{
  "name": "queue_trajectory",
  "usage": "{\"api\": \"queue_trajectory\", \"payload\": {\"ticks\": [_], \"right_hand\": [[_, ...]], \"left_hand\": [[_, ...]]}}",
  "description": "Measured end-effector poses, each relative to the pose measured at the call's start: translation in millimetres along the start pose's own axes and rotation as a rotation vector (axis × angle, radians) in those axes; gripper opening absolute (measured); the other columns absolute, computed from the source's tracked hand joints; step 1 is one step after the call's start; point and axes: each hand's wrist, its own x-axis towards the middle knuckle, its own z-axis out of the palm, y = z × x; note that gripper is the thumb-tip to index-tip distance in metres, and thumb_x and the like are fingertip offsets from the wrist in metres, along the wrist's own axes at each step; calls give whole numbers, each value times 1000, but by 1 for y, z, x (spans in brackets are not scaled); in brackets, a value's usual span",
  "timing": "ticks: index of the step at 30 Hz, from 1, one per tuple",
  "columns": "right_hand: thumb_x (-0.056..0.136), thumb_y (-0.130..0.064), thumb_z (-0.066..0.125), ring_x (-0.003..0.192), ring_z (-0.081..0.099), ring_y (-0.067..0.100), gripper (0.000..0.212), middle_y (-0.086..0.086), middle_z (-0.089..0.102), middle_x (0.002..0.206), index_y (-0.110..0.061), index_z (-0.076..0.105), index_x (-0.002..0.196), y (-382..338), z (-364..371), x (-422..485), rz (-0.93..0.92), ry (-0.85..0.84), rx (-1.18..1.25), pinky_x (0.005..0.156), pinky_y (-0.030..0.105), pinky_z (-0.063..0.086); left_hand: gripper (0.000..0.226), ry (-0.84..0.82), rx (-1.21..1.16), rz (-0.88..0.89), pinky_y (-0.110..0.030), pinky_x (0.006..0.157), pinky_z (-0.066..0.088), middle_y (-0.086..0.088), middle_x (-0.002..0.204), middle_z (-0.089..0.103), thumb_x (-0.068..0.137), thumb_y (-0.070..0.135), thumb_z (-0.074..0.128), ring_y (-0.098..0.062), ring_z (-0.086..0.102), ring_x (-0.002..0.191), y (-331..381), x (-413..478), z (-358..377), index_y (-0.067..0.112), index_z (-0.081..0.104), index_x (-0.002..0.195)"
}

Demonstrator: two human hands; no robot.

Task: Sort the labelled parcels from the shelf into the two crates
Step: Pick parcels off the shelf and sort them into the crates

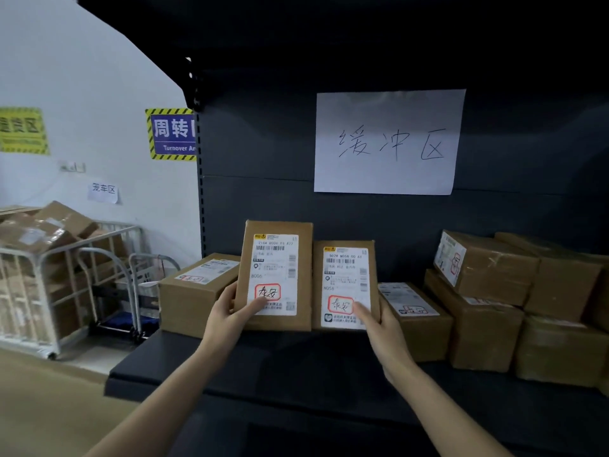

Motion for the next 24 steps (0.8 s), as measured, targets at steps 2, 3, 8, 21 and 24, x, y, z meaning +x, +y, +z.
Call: {"api": "queue_trajectory", "payload": {"ticks": [2,3,8,21,24], "right_hand": [[91,-26,57,93,59,-3,27,-14,65,104,-33,51,117,-8,-2,-5,-33,-16,20,71,14,44],[91,-26,57,93,59,-3,28,-15,65,103,-32,52,119,-11,-1,-8,-51,-20,21,72,14,44],[91,-25,57,93,61,-3,33,-18,64,102,-30,50,123,-21,10,-18,-101,-64,66,66,12,48],[92,-24,56,97,59,-1,31,-18,63,106,-34,50,120,-39,109,-47,-169,-335,149,72,14,46],[92,-23,56,96,60,-2,30,-17,63,106,-32,52,120,-43,140,-58,-169,-408,153,67,11,48]], "left_hand": [[52,22,10,32,-17,68,50,4,107,67,79,21,71,-9,63,94,7,-12,-1,17,51,127],[49,33,20,52,-16,65,50,6,104,67,80,19,70,-7,63,92,12,-17,-3,18,52,125],[41,90,31,106,-22,74,50,7,102,68,76,21,75,-13,64,96,30,-40,-19,27,57,113],[38,336,94,113,-23,75,52,4,100,68,76,25,74,-13,64,95,46,-106,-121,33,56,109],[36,419,126,115,-19,69,52,8,96,65,82,17,67,-7,62,90,48,-125,-148,30,53,113]]}}
